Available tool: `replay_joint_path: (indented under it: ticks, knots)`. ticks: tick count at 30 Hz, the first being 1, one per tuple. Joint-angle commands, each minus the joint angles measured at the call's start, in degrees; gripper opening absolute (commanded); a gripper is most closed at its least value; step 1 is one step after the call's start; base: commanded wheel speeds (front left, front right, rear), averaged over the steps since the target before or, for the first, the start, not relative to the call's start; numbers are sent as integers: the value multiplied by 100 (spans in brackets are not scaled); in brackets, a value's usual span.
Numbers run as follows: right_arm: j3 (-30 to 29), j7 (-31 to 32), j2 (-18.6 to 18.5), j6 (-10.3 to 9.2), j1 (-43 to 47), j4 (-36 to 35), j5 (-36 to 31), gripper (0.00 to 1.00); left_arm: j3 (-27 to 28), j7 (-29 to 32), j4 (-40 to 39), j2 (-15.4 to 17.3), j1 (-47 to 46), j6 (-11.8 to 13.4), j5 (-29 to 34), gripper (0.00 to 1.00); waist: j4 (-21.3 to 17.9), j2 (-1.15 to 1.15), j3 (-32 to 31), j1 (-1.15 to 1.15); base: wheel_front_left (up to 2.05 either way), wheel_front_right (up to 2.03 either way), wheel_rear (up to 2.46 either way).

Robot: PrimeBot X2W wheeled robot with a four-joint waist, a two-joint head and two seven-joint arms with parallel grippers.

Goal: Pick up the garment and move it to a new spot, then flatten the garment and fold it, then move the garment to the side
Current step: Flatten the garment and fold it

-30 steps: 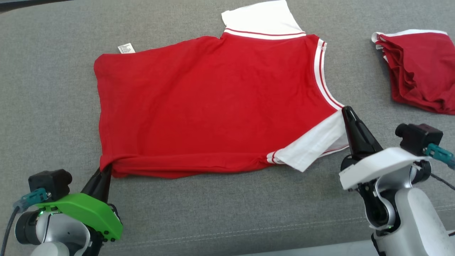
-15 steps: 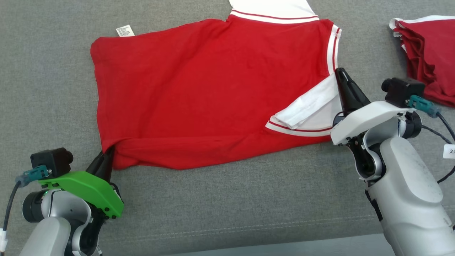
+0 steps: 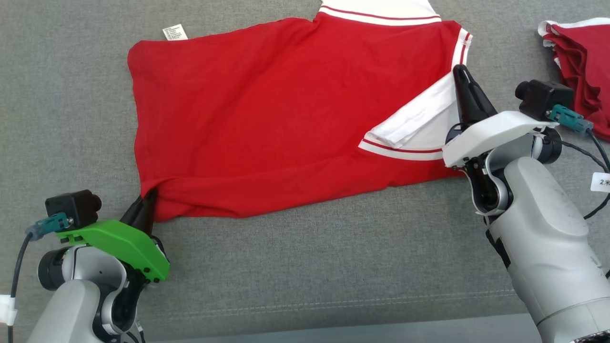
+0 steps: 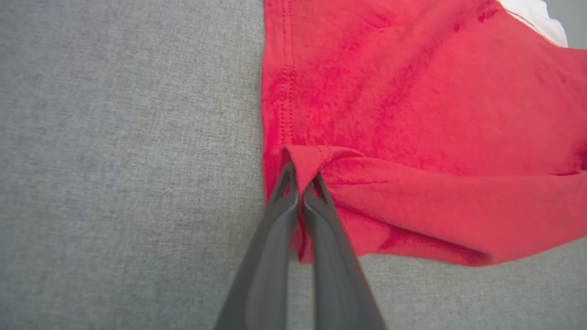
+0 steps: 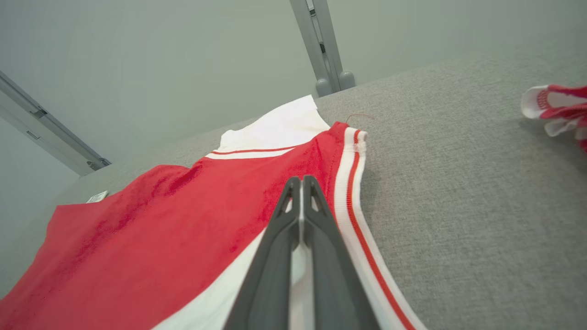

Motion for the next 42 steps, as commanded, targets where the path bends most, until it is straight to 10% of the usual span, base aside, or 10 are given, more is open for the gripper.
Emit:
replay_joint_path:
  ticks: [1,2,3,4,12,24,42]
  knots:
    - [63,-79,-100,-1,-89,151,-10,5,-2,-34,43,-30,-109,-59,-66,0,17,0,9,0,0,0,0]
    - [63,-79,-100,-1,-89,151,-10,5,-2,-34,43,-30,-109,-59,-66,0,17,0,9,0,0,0,0]
    - [141,-131,-83,-1,-151,276,34,93,-17,-64,89,-55,-151,-85,-75,96,42,0,15,0,0,0,0]
    - [157,-176,-95,-1,-184,306,46,100,-18,-81,106,-62,-165,-79,-59,100,51,0,18,0,0,0,0]
    - [40,-342,-218,-1,129,21,-116,100,163,-778,46,-104,-51,186,228,100,76,0,-82,0,0,0,0]
    - [-943,-344,163,-1,1844,-2241,-1635,100,282,-2188,-479,-195,338,805,1067,100,128,0,-668,0,0,0,0]
    - [-1079,-326,476,-1,3599,-2922,-2272,100,-179,-2273,-324,-152,927,734,1492,100,61,0,-1440,0,0,0,0]
